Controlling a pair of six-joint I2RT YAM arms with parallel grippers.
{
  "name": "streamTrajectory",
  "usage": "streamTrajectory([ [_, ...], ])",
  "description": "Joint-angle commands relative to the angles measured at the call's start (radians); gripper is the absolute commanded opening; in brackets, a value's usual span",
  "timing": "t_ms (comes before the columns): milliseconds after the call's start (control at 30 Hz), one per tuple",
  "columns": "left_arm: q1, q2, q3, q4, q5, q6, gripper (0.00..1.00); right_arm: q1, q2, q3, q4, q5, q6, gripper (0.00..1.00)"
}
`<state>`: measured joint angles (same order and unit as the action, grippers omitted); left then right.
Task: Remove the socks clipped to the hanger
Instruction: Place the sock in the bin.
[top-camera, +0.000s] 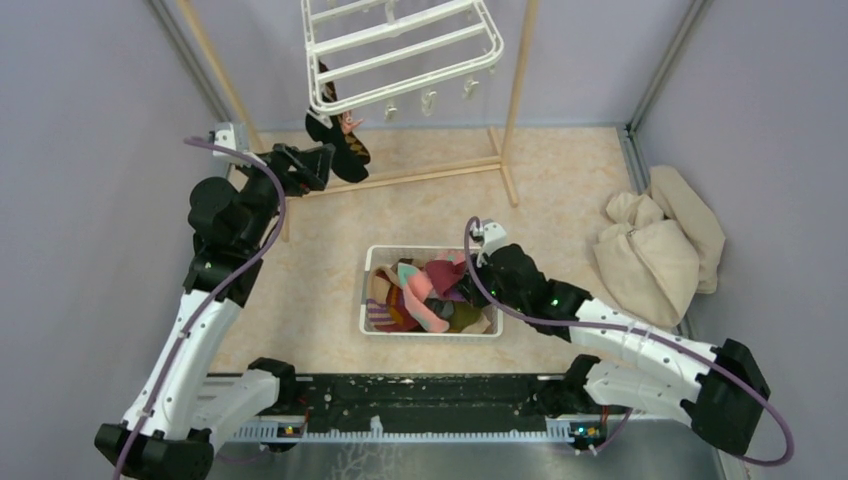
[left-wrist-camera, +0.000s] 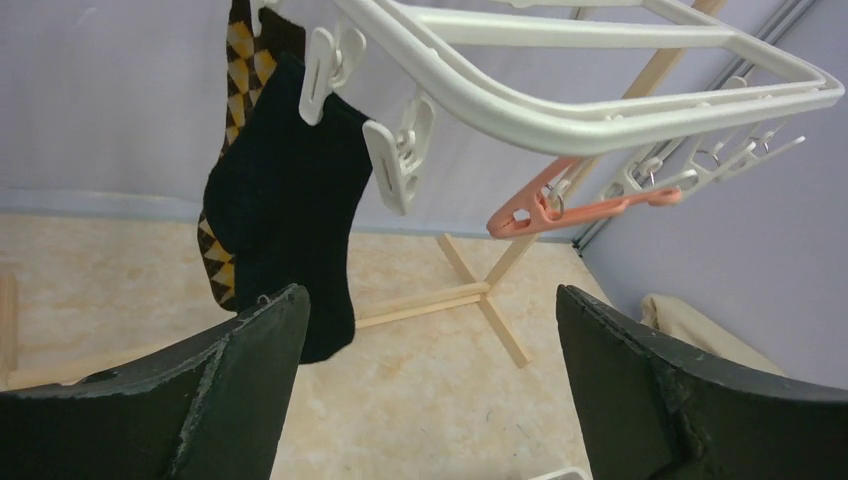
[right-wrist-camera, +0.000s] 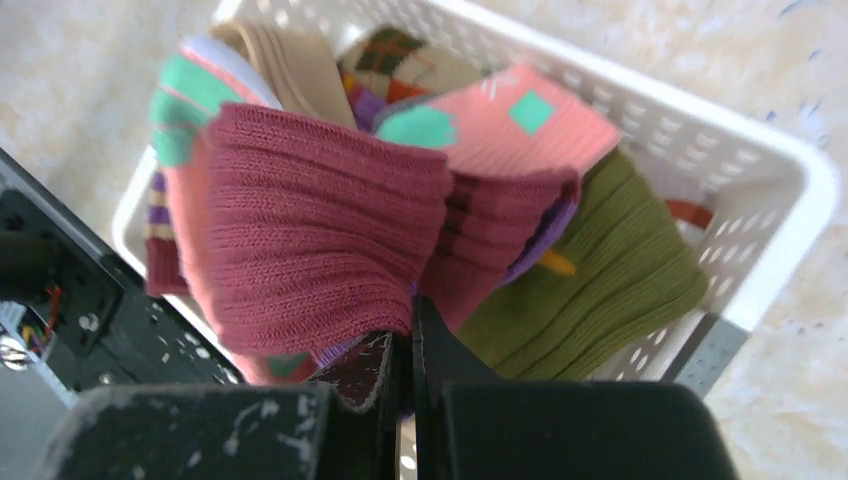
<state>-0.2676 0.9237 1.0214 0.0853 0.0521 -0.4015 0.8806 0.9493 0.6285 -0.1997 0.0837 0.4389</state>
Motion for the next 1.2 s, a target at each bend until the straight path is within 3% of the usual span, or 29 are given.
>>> streamTrajectory([
  [0, 0.001, -0.054, -0.018, -0.080, -0.003, 0.015, 0.99, 0.035, 0.055, -0.060, 0.095, -0.015, 0.055, 0.00],
  [167, 0.001, -0.102, -0.038, -0.166, 0.011, 0.001, 0.99, 0.081, 0.189, -0.105, 0.215, -0.004, 0.070, 0.00],
  [300, 0.001, -0.147, -0.065, -0.237, 0.034, -0.016, 0.99, 0.105, 0.297, -0.063, 0.212, 0.016, 0.071, 0.02],
  [367, 0.002, -0.177, -0.081, -0.264, 0.032, -0.016, 0.99, 0.110, 0.299, -0.043, 0.177, 0.030, 0.074, 0.21],
  [500, 0.001, -0.225, -0.109, -0.306, 0.019, -0.013, 0.99, 0.112, 0.183, 0.011, 0.053, 0.077, 0.055, 0.49],
  [667, 0.001, -0.247, -0.136, -0.346, 0.026, -0.020, 0.99, 0.112, 0.072, 0.186, -0.167, 0.145, 0.002, 0.61],
  [867, 0.002, -0.253, -0.137, -0.387, 0.037, -0.019, 0.99, 0.114, 0.093, 0.346, -0.298, 0.092, -0.021, 0.66],
  [1167, 0.002, -0.289, -0.120, -0.441, 0.041, -0.007, 0.99, 0.198, 0.253, 0.369, -0.256, 0.031, -0.015, 0.68],
])
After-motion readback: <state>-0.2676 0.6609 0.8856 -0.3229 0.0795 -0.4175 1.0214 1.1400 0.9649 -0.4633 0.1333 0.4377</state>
